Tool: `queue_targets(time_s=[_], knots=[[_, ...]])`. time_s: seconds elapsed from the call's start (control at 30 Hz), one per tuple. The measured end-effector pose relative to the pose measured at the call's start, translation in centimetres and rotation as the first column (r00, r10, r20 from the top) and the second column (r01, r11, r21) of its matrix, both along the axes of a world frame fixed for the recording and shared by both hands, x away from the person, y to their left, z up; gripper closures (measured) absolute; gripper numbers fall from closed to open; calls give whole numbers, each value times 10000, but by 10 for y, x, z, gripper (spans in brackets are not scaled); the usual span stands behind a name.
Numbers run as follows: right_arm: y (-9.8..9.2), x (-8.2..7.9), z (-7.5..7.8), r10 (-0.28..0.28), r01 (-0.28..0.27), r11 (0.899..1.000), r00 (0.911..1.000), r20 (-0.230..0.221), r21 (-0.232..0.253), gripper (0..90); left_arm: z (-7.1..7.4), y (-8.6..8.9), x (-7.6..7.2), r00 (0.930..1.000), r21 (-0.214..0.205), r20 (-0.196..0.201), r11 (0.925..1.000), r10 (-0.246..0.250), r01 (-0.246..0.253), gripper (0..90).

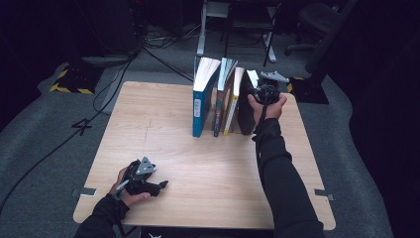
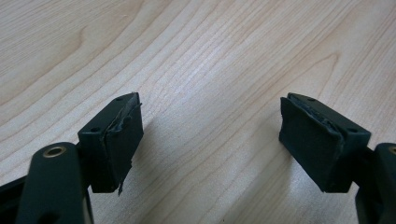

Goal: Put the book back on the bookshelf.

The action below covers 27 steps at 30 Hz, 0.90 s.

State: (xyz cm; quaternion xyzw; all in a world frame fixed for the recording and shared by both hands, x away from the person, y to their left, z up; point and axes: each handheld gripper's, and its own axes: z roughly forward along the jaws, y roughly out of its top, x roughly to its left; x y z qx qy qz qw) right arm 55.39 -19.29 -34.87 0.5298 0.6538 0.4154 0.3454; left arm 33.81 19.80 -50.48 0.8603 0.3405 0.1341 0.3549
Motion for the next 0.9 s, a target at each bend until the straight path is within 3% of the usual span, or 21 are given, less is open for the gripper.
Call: queue_targets(time_s=[0.3,0.73,0.9], knots=[[3,1,-1,88,-86,9998,9999,101,-196,529,0,0,0,10000,16,-3,10000,-47,47,214],[1,3,2,358,-371,9986,9987,-354,-378,510,0,0,0,10000,11,0,10000,-44,44,214],[-2,1,4,558,-568,9982,9971,-515,-183,488,0,0,0,10000,11,0,10000,-34,34,214]])
